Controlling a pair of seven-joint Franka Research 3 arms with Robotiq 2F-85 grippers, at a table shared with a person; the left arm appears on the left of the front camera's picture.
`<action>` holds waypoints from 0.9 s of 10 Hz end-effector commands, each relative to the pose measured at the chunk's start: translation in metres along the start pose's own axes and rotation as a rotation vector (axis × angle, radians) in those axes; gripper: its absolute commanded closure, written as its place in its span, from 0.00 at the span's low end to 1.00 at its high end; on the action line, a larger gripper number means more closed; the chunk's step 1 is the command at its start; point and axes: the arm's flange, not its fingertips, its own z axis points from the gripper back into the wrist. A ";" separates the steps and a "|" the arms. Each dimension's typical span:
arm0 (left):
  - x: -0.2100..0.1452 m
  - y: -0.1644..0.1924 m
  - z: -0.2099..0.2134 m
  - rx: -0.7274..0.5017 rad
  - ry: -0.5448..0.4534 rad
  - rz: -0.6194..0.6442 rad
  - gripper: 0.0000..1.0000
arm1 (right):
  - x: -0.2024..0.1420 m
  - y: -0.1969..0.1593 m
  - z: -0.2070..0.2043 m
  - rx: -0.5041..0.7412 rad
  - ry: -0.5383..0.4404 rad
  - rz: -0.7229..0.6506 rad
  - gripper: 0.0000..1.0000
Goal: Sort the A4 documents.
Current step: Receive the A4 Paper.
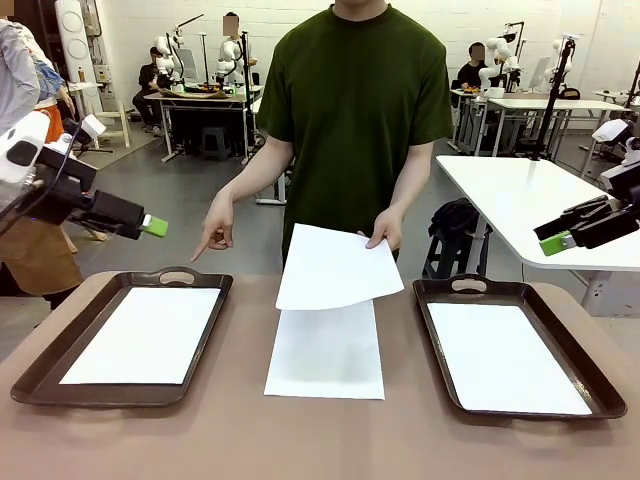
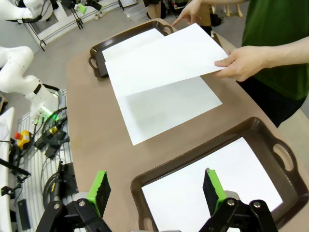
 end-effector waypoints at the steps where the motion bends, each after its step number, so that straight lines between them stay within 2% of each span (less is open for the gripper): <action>1: 0.018 0.028 -0.034 -0.147 -0.049 0.180 0.00 | 0.000 0.000 -0.001 0.007 -0.022 0.012 0.00; 2: 0.021 0.033 -0.050 -0.231 -0.035 0.233 0.00 | 0.000 0.000 -0.001 0.007 -0.022 0.012 0.00; 7: 0.030 0.044 -0.130 -0.269 0.066 0.360 0.00 | 0.000 0.000 -0.001 0.007 -0.022 0.012 0.00; 9: 0.032 0.048 -0.155 -0.312 0.061 0.417 0.00 | 0.000 0.000 -0.001 0.007 -0.022 0.012 0.00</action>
